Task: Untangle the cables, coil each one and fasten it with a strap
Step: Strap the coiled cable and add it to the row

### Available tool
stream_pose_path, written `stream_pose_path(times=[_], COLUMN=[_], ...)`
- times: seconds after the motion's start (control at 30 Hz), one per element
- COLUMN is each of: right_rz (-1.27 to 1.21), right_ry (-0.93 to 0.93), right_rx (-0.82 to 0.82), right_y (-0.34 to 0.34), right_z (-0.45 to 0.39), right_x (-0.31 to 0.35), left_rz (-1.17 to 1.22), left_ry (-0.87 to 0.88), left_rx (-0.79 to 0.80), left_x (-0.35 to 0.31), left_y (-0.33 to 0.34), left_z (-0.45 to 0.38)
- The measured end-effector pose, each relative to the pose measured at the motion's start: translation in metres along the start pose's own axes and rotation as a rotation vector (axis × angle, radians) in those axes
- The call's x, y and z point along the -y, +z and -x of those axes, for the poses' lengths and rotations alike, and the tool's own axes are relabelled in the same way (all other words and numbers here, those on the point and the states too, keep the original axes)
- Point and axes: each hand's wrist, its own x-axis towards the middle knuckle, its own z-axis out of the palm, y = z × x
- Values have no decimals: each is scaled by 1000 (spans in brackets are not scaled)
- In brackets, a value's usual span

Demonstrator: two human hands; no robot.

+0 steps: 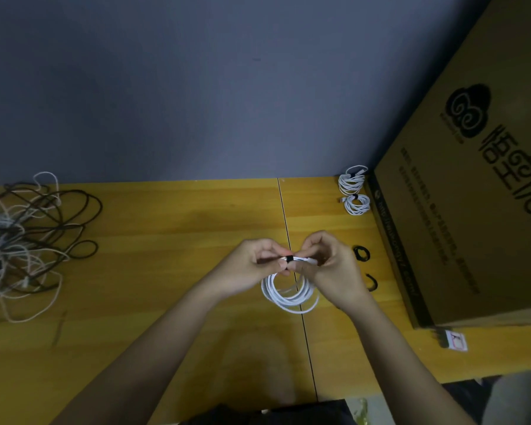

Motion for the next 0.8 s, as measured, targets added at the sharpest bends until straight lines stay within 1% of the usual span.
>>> stream_pose_path(times=[0.1, 0.17, 0.2, 0.3, 0.33, 0.4, 0.47, 0.53, 0.63, 0.73, 0.8], right_rz=[-95, -113, -108, -132, -83, 113, 240, 242, 226, 177, 179], right_ry=[18, 30, 25, -7, -41, -122, -114, -101, -98, -19, 11], right_rx=[-45, -49, -60, -166, -185, -147, -95, -91, -154, -240, -294], right_y=[-4, -7, -6, -5, -5, -8, -13, -21, -39, -52, -57], right_z=[2, 2, 2, -3, -7, -20, -37, -57, -95, -133, -160], right_x=[-3, -8, -11, -25, -31, -49, -65, -78, -102, -132, -156], left_rz=[-4, -31, -35, -35, -29, -3, 18, 59, 110, 79, 10], left_ry=[-3, 20, 30, 35, 34, 36, 35, 22, 2, 2, 2], left_rx=[45, 38, 9, -120, -157, -223, -267, -288, -338, -368, -372], left_x=[-1, 1, 3, 8, 10, 14, 18, 25, 41, 63, 80], left_y=[-1, 0, 1, 11, 15, 22, 28, 32, 37, 39, 42], left_z=[-4, -9, -13, -33, -42, -67, -96, -125, -168, -211, -242])
